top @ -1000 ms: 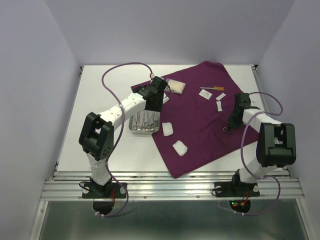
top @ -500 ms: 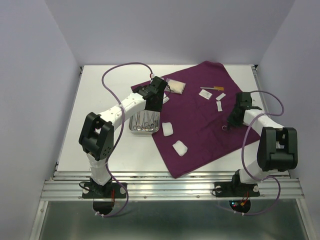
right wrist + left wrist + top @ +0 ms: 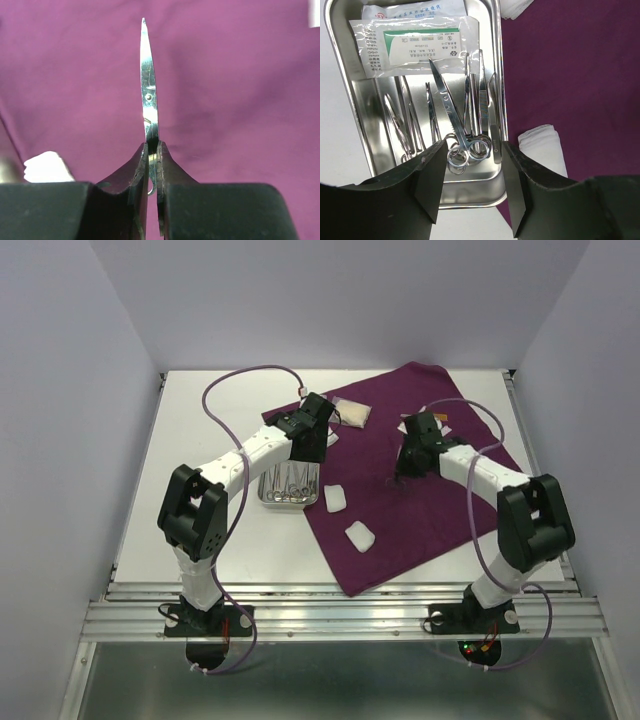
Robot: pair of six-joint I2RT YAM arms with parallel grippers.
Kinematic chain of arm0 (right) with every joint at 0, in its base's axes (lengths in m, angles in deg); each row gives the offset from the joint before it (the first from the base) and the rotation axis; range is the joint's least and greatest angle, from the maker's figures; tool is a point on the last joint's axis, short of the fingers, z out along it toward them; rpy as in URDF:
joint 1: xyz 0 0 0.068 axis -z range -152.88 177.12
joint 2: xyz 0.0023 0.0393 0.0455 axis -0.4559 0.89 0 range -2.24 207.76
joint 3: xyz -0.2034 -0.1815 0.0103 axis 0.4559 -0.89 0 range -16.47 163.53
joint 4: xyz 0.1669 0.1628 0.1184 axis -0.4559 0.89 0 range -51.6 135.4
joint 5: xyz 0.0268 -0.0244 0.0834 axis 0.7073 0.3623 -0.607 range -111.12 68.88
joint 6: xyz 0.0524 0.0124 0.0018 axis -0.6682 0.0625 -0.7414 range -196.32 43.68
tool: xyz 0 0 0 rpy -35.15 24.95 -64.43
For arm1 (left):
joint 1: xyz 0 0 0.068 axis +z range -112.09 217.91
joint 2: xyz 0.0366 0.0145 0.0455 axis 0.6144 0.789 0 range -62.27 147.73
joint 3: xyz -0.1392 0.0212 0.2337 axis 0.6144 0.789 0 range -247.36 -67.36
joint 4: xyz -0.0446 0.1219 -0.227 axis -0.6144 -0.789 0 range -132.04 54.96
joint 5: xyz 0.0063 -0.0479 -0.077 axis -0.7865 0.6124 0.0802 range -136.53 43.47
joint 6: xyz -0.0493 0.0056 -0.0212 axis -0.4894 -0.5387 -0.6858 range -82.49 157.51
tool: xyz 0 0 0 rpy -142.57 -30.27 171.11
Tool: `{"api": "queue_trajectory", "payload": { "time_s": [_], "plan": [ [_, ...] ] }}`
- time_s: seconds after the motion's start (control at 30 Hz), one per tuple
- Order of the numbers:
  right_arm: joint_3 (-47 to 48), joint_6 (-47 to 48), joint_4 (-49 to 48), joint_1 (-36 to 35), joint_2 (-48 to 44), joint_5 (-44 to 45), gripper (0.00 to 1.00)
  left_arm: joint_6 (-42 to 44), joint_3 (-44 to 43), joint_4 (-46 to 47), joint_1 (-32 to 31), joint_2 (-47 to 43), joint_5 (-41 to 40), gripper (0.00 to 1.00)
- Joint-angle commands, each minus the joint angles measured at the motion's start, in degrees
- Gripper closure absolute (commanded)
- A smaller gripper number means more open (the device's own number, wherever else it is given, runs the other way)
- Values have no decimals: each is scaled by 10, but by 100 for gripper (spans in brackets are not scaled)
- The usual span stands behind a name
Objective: Prepare the surgical pack
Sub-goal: Place the medical item in the surgical kit, then pick up the medical item from the surgical kit.
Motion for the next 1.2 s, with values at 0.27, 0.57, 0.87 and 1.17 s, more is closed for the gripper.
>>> {"api": "queue_trajectory", "payload": {
  "time_s": [0.27, 0.57, 0.87, 1.17],
  "plan": [
    [94, -11, -10, -50, 83, 54, 48, -38, -12, 4, -5, -11, 25, 40],
    [-15, 1, -5, 77, -34, 88, 21, -42, -126, -22, -77, 101, 34, 41],
    [-63, 30, 2, 145, -97, 87, 21, -61, -299, -67, -125, 240, 24, 45],
    [-61, 32, 5, 145, -98, 79, 21, -72, -409, -92, -141, 330, 1, 47]
  ]
}}
